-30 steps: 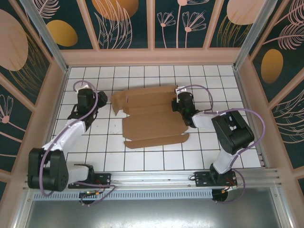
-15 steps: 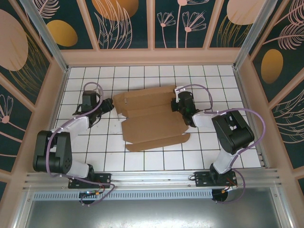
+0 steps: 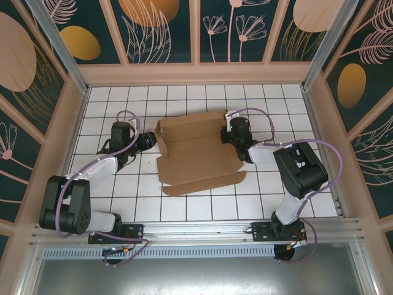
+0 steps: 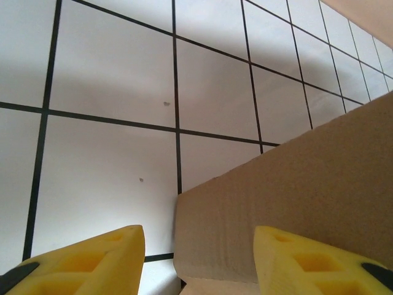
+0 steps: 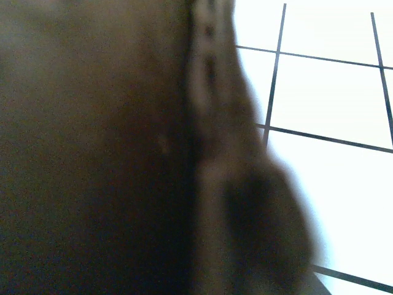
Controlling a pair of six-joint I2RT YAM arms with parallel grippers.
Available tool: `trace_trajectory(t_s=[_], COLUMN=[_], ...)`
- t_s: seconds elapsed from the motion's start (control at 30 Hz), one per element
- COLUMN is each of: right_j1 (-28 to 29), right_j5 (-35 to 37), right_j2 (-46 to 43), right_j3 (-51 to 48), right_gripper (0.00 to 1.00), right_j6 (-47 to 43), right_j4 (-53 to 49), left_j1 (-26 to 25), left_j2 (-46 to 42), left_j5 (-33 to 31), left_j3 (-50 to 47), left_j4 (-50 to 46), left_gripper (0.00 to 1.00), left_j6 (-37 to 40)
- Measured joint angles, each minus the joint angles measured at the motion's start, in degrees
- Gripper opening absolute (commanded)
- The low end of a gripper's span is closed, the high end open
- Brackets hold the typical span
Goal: Fold the paper box
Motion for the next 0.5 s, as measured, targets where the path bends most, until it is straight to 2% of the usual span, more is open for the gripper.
trace_trajectory(t_s=[0.5], right_j1=[0.0], right_j5=[0.04], right_j2=[0.0], right_j3=[0.02], right_gripper=[0.0], right_j6=[0.04], right_j4=[-0.15], left_j1=[-4.13], left_j2=[-2.23], left_j5=[0.48], left_j3=[1.2], left_j4=[-4.22], left_gripper=[0.5], left_j6=[4.11])
